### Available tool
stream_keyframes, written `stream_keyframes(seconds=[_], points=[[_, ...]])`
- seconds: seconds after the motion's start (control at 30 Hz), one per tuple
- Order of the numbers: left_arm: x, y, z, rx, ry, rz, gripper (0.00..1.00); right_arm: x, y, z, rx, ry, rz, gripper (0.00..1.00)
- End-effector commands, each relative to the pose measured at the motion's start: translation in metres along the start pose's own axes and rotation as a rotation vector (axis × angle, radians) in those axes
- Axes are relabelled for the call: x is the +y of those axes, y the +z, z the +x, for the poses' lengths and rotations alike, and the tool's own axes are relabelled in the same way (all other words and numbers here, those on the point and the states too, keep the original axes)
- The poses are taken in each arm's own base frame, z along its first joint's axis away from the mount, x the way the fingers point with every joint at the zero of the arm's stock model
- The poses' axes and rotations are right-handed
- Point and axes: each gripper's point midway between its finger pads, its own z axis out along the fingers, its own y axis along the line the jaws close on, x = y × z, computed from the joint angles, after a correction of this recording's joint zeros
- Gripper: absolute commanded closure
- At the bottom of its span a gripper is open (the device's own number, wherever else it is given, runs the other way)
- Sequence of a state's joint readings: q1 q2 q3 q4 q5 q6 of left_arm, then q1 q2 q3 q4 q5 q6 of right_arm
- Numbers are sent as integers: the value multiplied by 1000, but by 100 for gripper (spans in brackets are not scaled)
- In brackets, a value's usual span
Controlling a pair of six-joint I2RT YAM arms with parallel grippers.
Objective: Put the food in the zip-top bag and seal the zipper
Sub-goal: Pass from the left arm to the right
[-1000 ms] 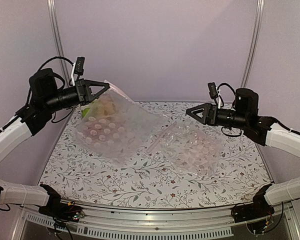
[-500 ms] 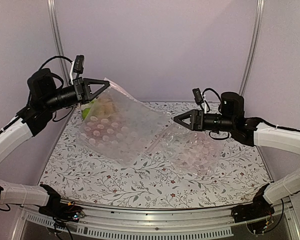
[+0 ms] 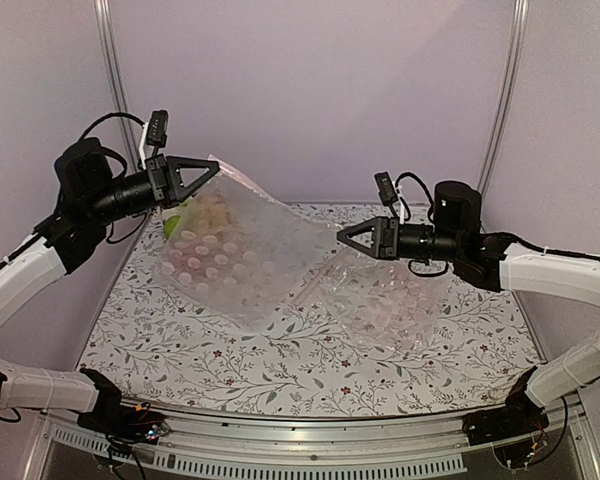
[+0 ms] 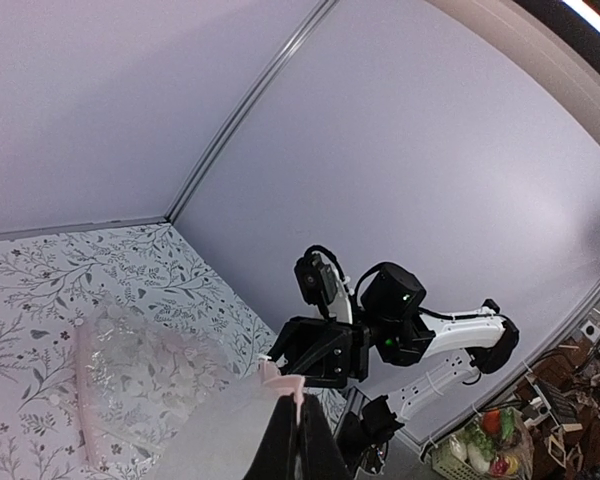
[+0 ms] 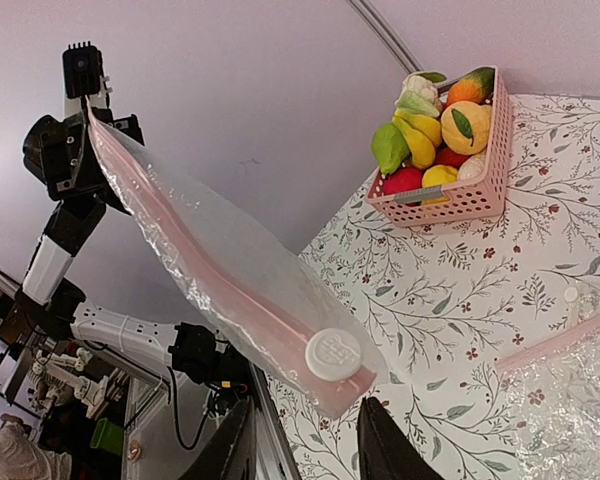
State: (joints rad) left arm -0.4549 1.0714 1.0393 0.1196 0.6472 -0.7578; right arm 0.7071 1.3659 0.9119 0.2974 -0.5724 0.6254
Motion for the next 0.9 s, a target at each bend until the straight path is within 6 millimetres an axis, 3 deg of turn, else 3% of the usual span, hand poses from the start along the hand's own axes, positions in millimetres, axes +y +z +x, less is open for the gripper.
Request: stream_keyframes(seconds=[0.0,0.3,0.43,0.57,0.7,0.73,0.87], points=[[2,-3,2,-4,-9,10,100,9,7,-10,-18,-18,-33,67],[2,-5,3,-13,-18,13,100,10,14,-14,-31,-21,-44,73],[2,-5,4,-10,-20,13,100,9,16,-15,-35,-20,-42,83],[7,-6,7,-1,-18,-5,100,7,14,-16,-47,-28,-28,100],[21,-10,19,42,-19,-82,97,10,10,-18,-60,-54,-22,100],[29,-14,25,61,-12,-125,90,11,8,-18,-58,-66,-19,100],[52,-35,34,119,61,-324,32,16,1,-18,-9,-134,20,100]])
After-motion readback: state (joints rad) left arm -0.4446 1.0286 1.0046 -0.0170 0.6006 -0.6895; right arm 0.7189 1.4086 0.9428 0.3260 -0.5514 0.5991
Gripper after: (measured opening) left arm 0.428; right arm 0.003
